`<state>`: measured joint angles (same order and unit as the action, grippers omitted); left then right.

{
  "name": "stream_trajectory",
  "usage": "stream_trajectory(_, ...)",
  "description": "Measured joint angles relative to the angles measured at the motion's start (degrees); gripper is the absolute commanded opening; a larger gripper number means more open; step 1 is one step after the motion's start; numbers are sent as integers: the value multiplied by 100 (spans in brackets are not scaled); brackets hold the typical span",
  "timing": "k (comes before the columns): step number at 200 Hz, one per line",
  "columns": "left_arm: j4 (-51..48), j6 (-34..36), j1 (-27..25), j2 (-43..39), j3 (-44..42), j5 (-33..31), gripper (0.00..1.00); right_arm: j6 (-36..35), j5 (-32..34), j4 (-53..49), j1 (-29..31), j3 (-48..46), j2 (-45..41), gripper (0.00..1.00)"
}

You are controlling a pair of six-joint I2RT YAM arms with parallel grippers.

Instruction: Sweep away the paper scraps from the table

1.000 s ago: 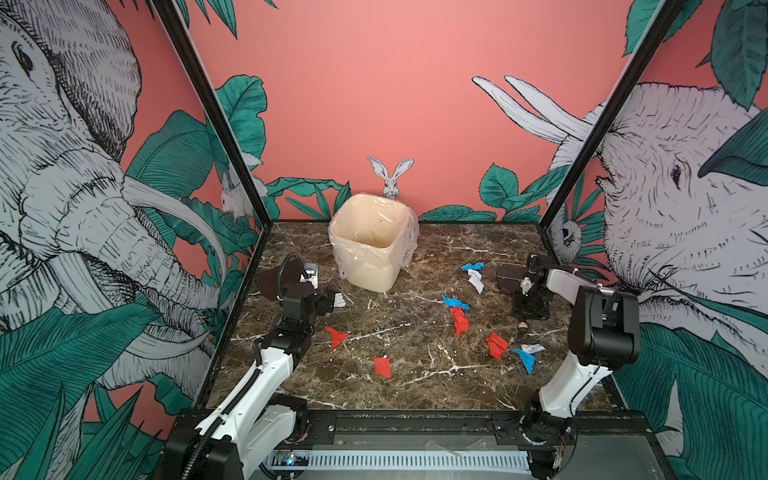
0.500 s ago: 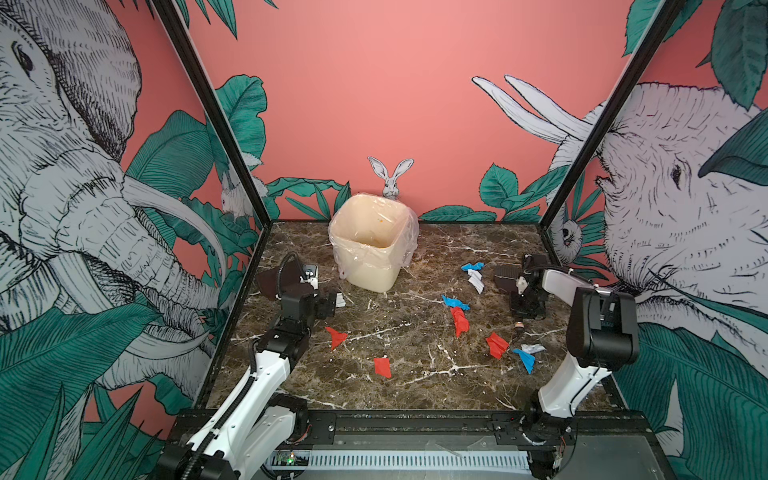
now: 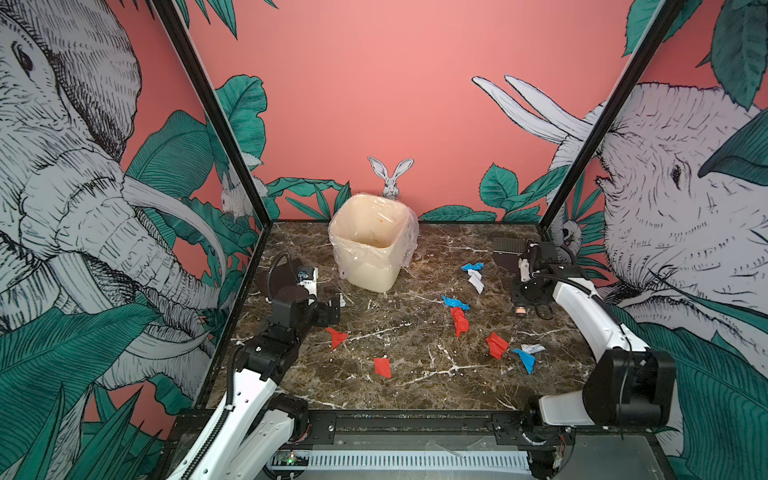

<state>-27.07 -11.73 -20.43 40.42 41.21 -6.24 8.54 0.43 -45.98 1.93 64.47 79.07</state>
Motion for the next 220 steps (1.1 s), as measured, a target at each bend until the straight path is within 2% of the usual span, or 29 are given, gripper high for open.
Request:
stream_trajectory(35, -52, -507, -426, 48, 214, 387, 100, 70, -92, -221, 798, 13, -625, 0)
stream_trajectory(56, -46, -678, -1145, 313, 597, 337, 100, 212, -109, -365, 1440, 94, -911, 0)
stream_trajectory(75, 81, -728, -2033, 831, 1137, 184, 100, 402, -68, -446, 2122, 247, -1119, 0)
stream_trajectory(97, 444, -828, -2599, 1408, 1515, 107, 100, 605, 42, -498, 2750, 540, -1172, 0)
stream_trajectory(139, 1488, -1419, -2712, 2249, 1674, 308, 100, 898, 195, -420, 3578, 1248, -1043, 0)
stream_trajectory(220, 2983, -1980, -2717, 2597, 2057, 811, 99, 1104, 13, -79, 4063, 1414, -780, 0)
